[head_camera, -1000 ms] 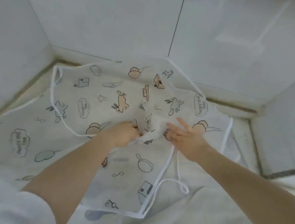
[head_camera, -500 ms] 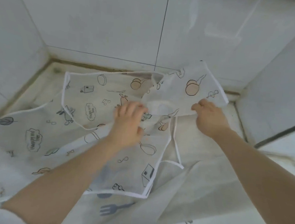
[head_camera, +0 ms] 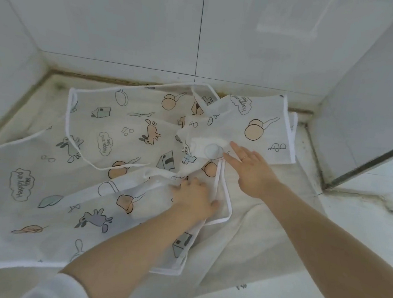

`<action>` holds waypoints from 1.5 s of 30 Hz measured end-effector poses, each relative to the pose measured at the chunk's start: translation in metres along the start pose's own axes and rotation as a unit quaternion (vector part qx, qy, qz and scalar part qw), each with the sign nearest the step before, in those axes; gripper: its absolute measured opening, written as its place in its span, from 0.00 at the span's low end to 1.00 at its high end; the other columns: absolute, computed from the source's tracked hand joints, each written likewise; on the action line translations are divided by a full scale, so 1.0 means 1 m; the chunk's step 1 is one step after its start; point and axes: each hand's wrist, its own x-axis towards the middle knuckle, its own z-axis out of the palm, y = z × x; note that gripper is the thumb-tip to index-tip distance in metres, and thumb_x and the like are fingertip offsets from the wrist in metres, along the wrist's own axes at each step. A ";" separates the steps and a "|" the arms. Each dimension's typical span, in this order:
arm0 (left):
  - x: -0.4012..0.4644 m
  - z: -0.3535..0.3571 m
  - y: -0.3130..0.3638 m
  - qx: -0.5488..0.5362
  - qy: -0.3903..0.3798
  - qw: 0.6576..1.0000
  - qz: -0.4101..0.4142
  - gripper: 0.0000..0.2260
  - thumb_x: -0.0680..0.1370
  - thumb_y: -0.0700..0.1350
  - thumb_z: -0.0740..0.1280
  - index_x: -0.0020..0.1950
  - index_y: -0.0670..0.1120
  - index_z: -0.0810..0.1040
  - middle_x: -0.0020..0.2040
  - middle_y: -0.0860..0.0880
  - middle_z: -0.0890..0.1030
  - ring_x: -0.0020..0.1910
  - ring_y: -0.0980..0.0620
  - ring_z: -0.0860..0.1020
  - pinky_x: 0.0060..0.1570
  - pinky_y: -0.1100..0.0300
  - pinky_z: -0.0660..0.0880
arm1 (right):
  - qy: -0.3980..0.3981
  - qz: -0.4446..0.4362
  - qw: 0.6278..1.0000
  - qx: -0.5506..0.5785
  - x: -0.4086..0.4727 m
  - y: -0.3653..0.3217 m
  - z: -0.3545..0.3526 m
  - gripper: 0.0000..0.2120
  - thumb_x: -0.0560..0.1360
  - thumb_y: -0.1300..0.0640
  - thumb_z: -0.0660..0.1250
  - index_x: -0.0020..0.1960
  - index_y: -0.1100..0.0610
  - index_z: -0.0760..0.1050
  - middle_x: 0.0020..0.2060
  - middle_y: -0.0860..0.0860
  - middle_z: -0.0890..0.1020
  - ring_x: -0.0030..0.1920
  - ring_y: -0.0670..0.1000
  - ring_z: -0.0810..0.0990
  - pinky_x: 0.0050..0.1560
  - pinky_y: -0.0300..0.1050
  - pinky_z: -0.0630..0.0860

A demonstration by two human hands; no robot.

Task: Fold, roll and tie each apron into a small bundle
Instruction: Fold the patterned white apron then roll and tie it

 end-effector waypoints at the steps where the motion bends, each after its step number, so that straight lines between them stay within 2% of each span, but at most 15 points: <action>1: -0.001 0.000 0.000 0.016 -0.018 1.000 -0.012 0.32 0.74 0.62 0.60 0.70 0.42 0.64 0.67 0.42 0.64 0.67 0.39 0.62 0.60 0.45 0.64 | -0.007 0.001 1.000 0.001 0.000 0.001 0.001 0.38 0.74 0.67 0.57 0.77 0.48 0.44 0.76 0.50 0.36 0.77 0.52 0.43 0.76 0.50 0.44; 6: -0.004 -0.002 0.001 0.073 -0.044 0.996 -0.026 0.23 0.77 0.50 0.60 0.69 0.43 0.65 0.66 0.44 0.64 0.67 0.38 0.60 0.61 0.46 0.64 | -0.011 0.011 1.000 0.008 -0.003 -0.005 0.005 0.35 0.76 0.64 0.56 0.77 0.48 0.45 0.76 0.50 0.35 0.77 0.52 0.42 0.75 0.49 0.45; 9: -0.007 -0.016 -0.015 -0.052 -0.025 0.997 0.053 0.07 0.78 0.43 0.58 0.49 0.43 0.74 0.55 0.44 0.76 0.58 0.42 0.71 0.51 0.54 0.69 | -0.006 0.009 1.000 0.004 -0.010 -0.004 0.004 0.35 0.77 0.62 0.57 0.78 0.49 0.44 0.76 0.51 0.36 0.77 0.52 0.42 0.75 0.49 0.45; 13: -0.038 -0.050 -0.041 -0.237 -0.031 0.951 0.197 0.13 0.74 0.31 0.58 0.31 0.45 0.70 0.34 0.51 0.72 0.37 0.54 0.71 0.43 0.59 0.68 | 0.046 -0.064 0.997 0.011 -0.021 -0.010 0.000 0.40 0.74 0.48 0.66 0.77 0.48 0.46 0.76 0.52 0.35 0.77 0.53 0.39 0.73 0.48 0.37; 15: -0.060 -0.065 -0.048 -0.250 -0.045 0.938 0.235 0.16 0.73 0.29 0.57 0.33 0.46 0.76 0.33 0.52 0.74 0.34 0.58 0.71 0.41 0.63 0.69 | 0.102 -0.134 0.986 -0.004 -0.028 -0.024 -0.001 0.38 0.69 0.42 0.71 0.74 0.47 0.60 0.77 0.54 0.43 0.76 0.56 0.44 0.73 0.51 0.37; 17: -0.076 -0.075 -0.058 -0.246 -0.017 0.943 0.224 0.16 0.73 0.28 0.56 0.34 0.43 0.77 0.32 0.51 0.74 0.32 0.58 0.70 0.36 0.65 0.68 | 0.199 -0.198 0.960 -0.013 -0.032 -0.044 0.001 0.22 0.65 0.43 0.74 0.56 0.49 0.80 0.74 0.56 0.63 0.73 0.59 0.59 0.73 0.55 0.50; 19: -0.087 -0.079 -0.074 -0.214 0.038 0.960 0.179 0.16 0.75 0.30 0.55 0.32 0.45 0.71 0.31 0.50 0.71 0.31 0.56 0.68 0.32 0.62 0.64 | 0.239 -0.203 0.950 -0.003 -0.037 -0.058 -0.002 0.09 0.66 0.48 0.74 0.39 0.53 0.82 0.55 0.55 0.80 0.59 0.60 0.76 0.62 0.55 0.70; 21: -0.095 -0.078 -0.087 -0.116 0.068 0.981 0.139 0.15 0.77 0.35 0.56 0.32 0.47 0.66 0.33 0.50 0.69 0.33 0.53 0.68 0.30 0.61 0.58 | 0.102 -0.151 0.982 0.058 -0.045 -0.064 -0.013 0.07 0.72 0.50 0.69 0.40 0.54 0.77 0.39 0.49 0.76 0.47 0.56 0.78 0.46 0.45 0.72; 25: -0.118 -0.059 -0.117 -0.013 0.083 0.988 0.128 0.13 0.79 0.55 0.57 0.43 0.46 0.71 0.39 0.51 0.74 0.39 0.50 0.72 0.33 0.60 0.64 | -0.210 0.009 0.973 0.096 -0.081 -0.063 -0.030 0.07 0.71 0.54 0.69 0.42 0.57 0.75 0.36 0.49 0.76 0.39 0.51 0.74 0.38 0.42 0.69; 28: -0.131 -0.049 -0.136 -0.060 -0.074 0.987 0.127 0.19 0.69 0.67 0.66 0.48 0.54 0.77 0.45 0.53 0.78 0.44 0.52 0.76 0.46 0.56 0.74 | -0.323 0.045 0.942 0.084 -0.107 -0.060 -0.032 0.09 0.67 0.51 0.71 0.46 0.51 0.81 0.43 0.49 0.85 0.41 0.50 0.80 0.46 0.43 0.73; 31: -0.142 -0.045 -0.139 -0.006 -0.160 0.974 0.159 0.12 0.68 0.60 0.72 0.44 0.58 0.73 0.44 0.55 0.76 0.43 0.53 0.76 0.45 0.57 0.75 | -0.409 0.071 0.909 0.043 -0.115 -0.073 -0.035 0.10 0.72 0.60 0.64 0.42 0.48 0.82 0.44 0.47 0.85 0.44 0.50 0.81 0.47 0.39 0.74; 34: -0.138 -0.047 -0.146 -0.014 -0.172 0.971 0.162 0.11 0.72 0.49 0.70 0.51 0.49 0.74 0.47 0.51 0.78 0.44 0.51 0.76 0.46 0.57 0.74 | -0.271 0.170 0.947 0.022 -0.110 -0.084 -0.033 0.10 0.75 0.62 0.61 0.37 0.53 0.72 0.35 0.48 0.76 0.39 0.50 0.75 0.42 0.38 0.70; 38: -0.122 -0.046 -0.164 -0.054 -0.114 0.985 0.122 0.03 0.72 0.44 0.67 0.40 0.50 0.74 0.41 0.50 0.79 0.40 0.51 0.76 0.40 0.59 0.73 | -0.052 0.285 0.955 -0.061 -0.094 -0.087 -0.038 0.14 0.74 0.61 0.55 0.57 0.55 0.72 0.53 0.52 0.77 0.58 0.55 0.73 0.68 0.53 0.60; 42: -0.109 -0.052 -0.158 -0.145 -0.039 0.980 0.128 0.01 0.75 0.42 0.67 0.45 0.45 0.76 0.38 0.51 0.76 0.38 0.52 0.74 0.33 0.65 0.67 | 0.019 0.073 0.991 0.106 -0.069 -0.127 -0.038 0.24 0.75 0.58 0.60 0.71 0.49 0.63 0.68 0.49 0.70 0.70 0.51 0.65 0.74 0.58 0.43; 45: -0.102 -0.052 -0.151 -0.180 0.053 0.977 0.100 0.06 0.74 0.49 0.70 0.42 0.48 0.75 0.35 0.53 0.74 0.37 0.52 0.74 0.31 0.66 0.66 | 0.001 -0.071 0.973 0.220 -0.054 -0.171 -0.033 0.16 0.79 0.54 0.59 0.67 0.52 0.68 0.59 0.50 0.78 0.60 0.51 0.74 0.66 0.48 0.60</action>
